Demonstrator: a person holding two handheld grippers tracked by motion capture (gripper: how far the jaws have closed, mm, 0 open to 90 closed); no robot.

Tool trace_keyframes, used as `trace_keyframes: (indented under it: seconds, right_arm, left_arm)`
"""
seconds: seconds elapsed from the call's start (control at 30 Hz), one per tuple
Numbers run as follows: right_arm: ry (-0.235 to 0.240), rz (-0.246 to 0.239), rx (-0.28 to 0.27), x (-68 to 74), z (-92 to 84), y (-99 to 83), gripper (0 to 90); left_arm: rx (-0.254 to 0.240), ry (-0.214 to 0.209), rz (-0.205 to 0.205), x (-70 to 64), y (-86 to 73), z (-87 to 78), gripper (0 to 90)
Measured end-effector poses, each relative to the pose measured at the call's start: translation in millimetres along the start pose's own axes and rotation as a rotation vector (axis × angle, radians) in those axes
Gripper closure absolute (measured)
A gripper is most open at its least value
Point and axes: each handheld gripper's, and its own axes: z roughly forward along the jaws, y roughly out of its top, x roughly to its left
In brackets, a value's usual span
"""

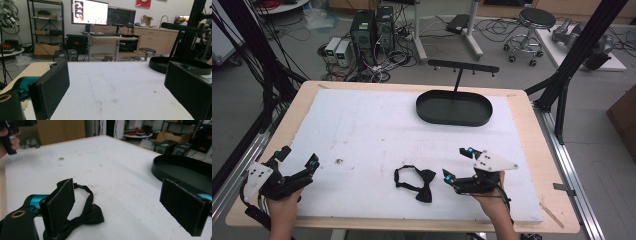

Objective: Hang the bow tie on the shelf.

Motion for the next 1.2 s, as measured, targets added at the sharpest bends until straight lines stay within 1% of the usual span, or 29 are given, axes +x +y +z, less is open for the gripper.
trace_keyframes:
  seconds: [0.03, 0.13, 0.3, 0.33, 0.37, 0.4, 0.43, 0.47, 0.53, 0.57, 0.63, 0.67, 0.7, 0.73, 0.77, 0.8, 0.9, 0.97, 1.07, 1.1, 1.2]
  right_arm:
    - [0.007, -0.019, 0.010, 1.4, 5.7, 2.2, 15.5]
    - [0.033, -0.038, 0.051, 7.0, 22.5, 7.3, 16.1]
    - [0.057, -0.055, 0.122, 13.8, 49.3, 10.9, 16.2]
    - [0.064, -0.052, 0.147, 15.6, 56.0, 10.9, 16.5]
    - [0.068, -0.055, 0.160, 17.0, 61.4, 10.7, 17.7]
    - [0.072, -0.057, 0.173, 17.9, 65.1, 10.6, 21.0]
    - [0.082, -0.055, 0.191, 19.7, 71.1, 10.1, 22.1]
    - [0.083, -0.054, 0.206, 21.4, 75.8, 9.5, 22.1]
    - [0.088, -0.068, 0.237, 24.5, 84.9, 8.1, 22.3]
    - [0.094, -0.067, 0.259, 26.5, 89.0, 7.1, 22.7]
    - [0.089, -0.086, 0.292, 29.1, 96.4, 4.8, 24.9]
    - [0.083, -0.093, 0.309, 30.9, 99.3, 3.8, 26.4]
    - [0.070, -0.100, 0.323, 32.6, 102.7, 2.7, 29.9]
    - [0.072, -0.094, 0.342, 34.1, 103.8, 2.3, 32.3]
    - [0.066, -0.102, 0.348, 34.5, 105.7, 1.7, 33.8]
    - [0.065, -0.114, 0.365, 35.9, 108.0, 0.7, 35.8]
    - [0.067, -0.130, 0.407, 39.6, 111.9, -1.7, 41.3]
    - [0.054, -0.143, 0.428, 41.7, 114.6, -3.2, 45.9]
    - [0.050, -0.138, 0.446, 43.8, 117.0, -4.1, 53.9]
    - [0.045, -0.131, 0.451, 44.4, 117.5, -4.0, 58.0]
    - [0.045, -0.122, 0.474, 44.1, 119.2, -4.6, 65.2]
  left_arm:
    - [-0.001, 0.001, -0.002, 0.6, -0.1, -0.1, 6.5]
    - [0.002, 0.004, -0.003, 2.1, -0.2, -0.4, 6.5]
    - [-0.002, 0.005, -0.008, 3.5, 0.1, -0.8, 6.5]
    - [-0.003, 0.005, -0.007, 3.8, 0.3, -0.8, 6.5]
    - [-0.005, 0.006, -0.008, 4.1, 0.4, -0.9, 6.5]
    - [-0.007, 0.007, -0.012, 4.4, 0.4, -1.0, 6.5]
    - [-0.006, 0.007, -0.011, 4.8, 0.4, -1.1, 6.5]
    - [-0.007, 0.009, -0.014, 5.2, 0.3, -1.0, 6.5]
    - [-0.006, 0.012, -0.017, 6.0, 0.1, -1.1, 6.5]
    - [-0.007, 0.010, -0.017, 6.4, 0.0, -1.1, 6.5]
    - [-0.007, 0.013, -0.019, 6.8, 0.1, -1.4, 6.5]
    - [-0.008, 0.012, -0.020, 7.2, 0.2, -1.5, 6.5]
    - [-0.008, 0.014, -0.021, 7.4, 0.2, -1.5, 6.5]
    - [-0.008, 0.014, -0.021, 7.6, 0.1, -1.6, 6.5]
    - [-0.008, 0.013, -0.021, 8.0, 0.1, -1.5, 6.5]
    - [-0.008, 0.013, -0.023, 8.3, 0.0, -1.5, 6.5]
    - [-0.006, 0.014, -0.023, 8.9, -0.4, -1.3, 6.5]
    - [-0.006, 0.014, -0.024, 9.1, -0.8, -1.1, 6.5]
    - [-0.005, 0.013, -0.024, 9.0, -0.7, -1.0, 6.5]
    - [-0.005, 0.014, -0.025, 8.8, -0.7, -1.0, 6.5]
    - [-0.005, 0.013, -0.027, 8.8, -0.8, -0.6, 6.5]
